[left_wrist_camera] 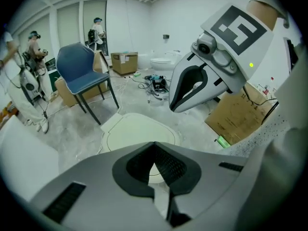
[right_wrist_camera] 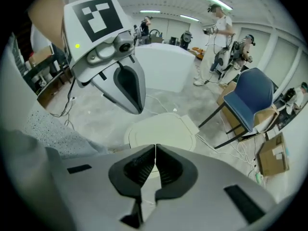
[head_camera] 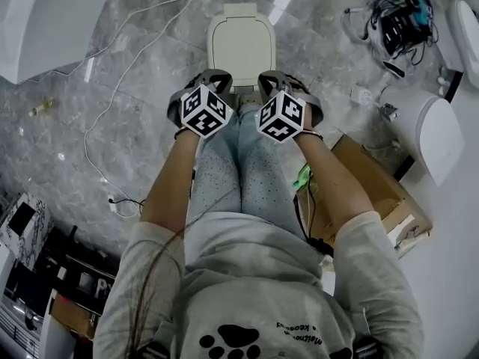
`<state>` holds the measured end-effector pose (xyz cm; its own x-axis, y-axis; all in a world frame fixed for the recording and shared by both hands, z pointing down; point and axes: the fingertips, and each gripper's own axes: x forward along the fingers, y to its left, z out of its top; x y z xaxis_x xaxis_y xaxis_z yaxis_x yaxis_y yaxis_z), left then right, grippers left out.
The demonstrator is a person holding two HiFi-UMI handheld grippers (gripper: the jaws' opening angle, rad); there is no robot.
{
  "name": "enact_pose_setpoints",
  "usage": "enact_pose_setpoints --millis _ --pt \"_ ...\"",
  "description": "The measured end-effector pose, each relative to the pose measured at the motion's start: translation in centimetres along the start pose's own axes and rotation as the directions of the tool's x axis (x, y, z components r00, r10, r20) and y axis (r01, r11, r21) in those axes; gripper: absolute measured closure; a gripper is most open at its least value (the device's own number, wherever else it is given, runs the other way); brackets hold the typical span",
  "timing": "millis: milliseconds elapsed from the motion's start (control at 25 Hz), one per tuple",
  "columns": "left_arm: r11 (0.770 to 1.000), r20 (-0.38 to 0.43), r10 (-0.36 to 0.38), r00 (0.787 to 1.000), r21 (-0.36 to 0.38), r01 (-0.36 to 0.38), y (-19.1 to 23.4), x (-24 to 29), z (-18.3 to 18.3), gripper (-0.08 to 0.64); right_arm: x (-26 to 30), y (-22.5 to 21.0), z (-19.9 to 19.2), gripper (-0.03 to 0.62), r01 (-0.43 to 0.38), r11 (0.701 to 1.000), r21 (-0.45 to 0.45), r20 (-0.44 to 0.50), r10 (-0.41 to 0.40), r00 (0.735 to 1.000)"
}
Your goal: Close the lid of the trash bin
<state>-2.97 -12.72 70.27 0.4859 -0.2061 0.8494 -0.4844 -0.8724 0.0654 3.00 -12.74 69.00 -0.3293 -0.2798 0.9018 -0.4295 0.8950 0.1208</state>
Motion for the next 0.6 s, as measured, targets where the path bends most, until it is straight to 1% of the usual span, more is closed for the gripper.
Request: enact_pose_setpoints --millis 120,240,360,480,600 --pt "0.999 0.035 0.034 0.999 -0.030 -0.033 0.1 -3.0 2.1 0.540 -2.9 -0.7 1.8 0.560 0.037 0.998 0.058 0.042 -0.040 0.998" --pt "0.996 0.077 0.071 0.994 -0.062 -0.067 0.0 -6.3 4.3 0.540 -6.0 -1.4 3.9 0.560 0.068 0.994 0.085 0.080 -0.075 0.994" --pt "0.993 0.116 0.106 0.988 -0.066 -0.098 -0.5 -9.4 6.6 0.540 -9.5 -2.3 5.9 0.560 0.105 0.988 0.113 0.120 -0.118 0.986" --pt "0.990 0.163 0.135 0.977 -0.068 -0.126 -1.2 -12.6 9.1 0.540 -13.3 -2.9 7.4 0.560 0.137 0.977 0.165 0.155 -0.163 0.974" --pt "0.982 0.205 0.179 0.962 -0.093 -0.162 -1.6 -16.2 11.6 0.540 -17.4 -3.3 8.9 0.560 0.164 0.959 0.230 0.192 -0.210 0.959"
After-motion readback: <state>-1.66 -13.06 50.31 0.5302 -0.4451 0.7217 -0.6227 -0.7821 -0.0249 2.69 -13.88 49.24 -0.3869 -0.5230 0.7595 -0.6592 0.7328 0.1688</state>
